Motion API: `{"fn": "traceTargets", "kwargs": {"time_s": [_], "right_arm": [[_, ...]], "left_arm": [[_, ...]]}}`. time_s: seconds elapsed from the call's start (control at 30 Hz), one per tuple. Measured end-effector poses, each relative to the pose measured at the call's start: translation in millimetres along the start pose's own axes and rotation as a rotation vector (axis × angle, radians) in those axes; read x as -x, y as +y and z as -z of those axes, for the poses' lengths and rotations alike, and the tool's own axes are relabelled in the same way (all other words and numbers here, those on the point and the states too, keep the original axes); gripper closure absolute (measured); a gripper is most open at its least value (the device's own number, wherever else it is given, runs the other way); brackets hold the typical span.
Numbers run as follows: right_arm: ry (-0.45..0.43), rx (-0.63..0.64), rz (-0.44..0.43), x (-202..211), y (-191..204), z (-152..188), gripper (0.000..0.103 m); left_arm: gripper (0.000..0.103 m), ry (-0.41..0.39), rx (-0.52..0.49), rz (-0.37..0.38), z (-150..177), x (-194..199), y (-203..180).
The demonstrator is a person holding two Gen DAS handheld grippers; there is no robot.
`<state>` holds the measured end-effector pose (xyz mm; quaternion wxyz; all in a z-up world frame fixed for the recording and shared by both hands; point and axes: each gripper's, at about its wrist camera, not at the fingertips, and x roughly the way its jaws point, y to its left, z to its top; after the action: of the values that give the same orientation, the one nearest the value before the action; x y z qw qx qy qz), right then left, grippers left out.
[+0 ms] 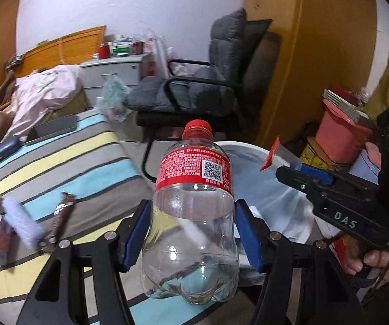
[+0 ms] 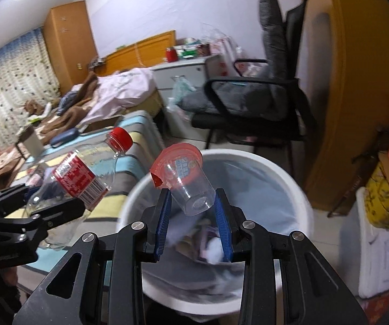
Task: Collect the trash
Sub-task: 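Carry cup and bottle over the bin and open both tools to drop them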
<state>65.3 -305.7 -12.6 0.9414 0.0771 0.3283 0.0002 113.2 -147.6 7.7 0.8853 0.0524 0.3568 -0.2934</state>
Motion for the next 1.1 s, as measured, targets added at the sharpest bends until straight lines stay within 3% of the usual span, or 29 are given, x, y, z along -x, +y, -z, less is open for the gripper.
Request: {"fn": "traceTargets", "kwargs": {"time_s": [0.23,0.5,0.53,0.63,0.67,1.1], "right_arm": [[0.049,0.001,0.096,-5.2,-20.1,6.9,0.068],[0.116,0.006,0.116,-13.5,-33.0,13.8,0.068],[0.117,0.012,0.117,-12.9,-32.4,14.1,0.066],[0.114,0.027,0.132,-11.5,-32.1,15.4,0.046],[0.112,0.023,0.133,-13.6,-32.1,14.1,0.044],[0.049,-0.006,0.135,2.8,-24.5,8.1,0.044]], "left_arm": [[0.039,0.057,-0.018,0.036,-2.9,-28.1,-21.2],[0.038,0.097,-0.026,0.046,0.1,-42.9,-32.0],[0.038,0.096,-0.027,0.046,0.3,-42.4,-32.3],[0.03,0.084,-0.024,0.052,-1.0,-39.3,-32.7],[0.03,0.081,-0.023,0.048,-1.4,-38.5,-31.9],[0.029,0.032,0.018,0.006,-1.0,-13.4,-12.4]]}}
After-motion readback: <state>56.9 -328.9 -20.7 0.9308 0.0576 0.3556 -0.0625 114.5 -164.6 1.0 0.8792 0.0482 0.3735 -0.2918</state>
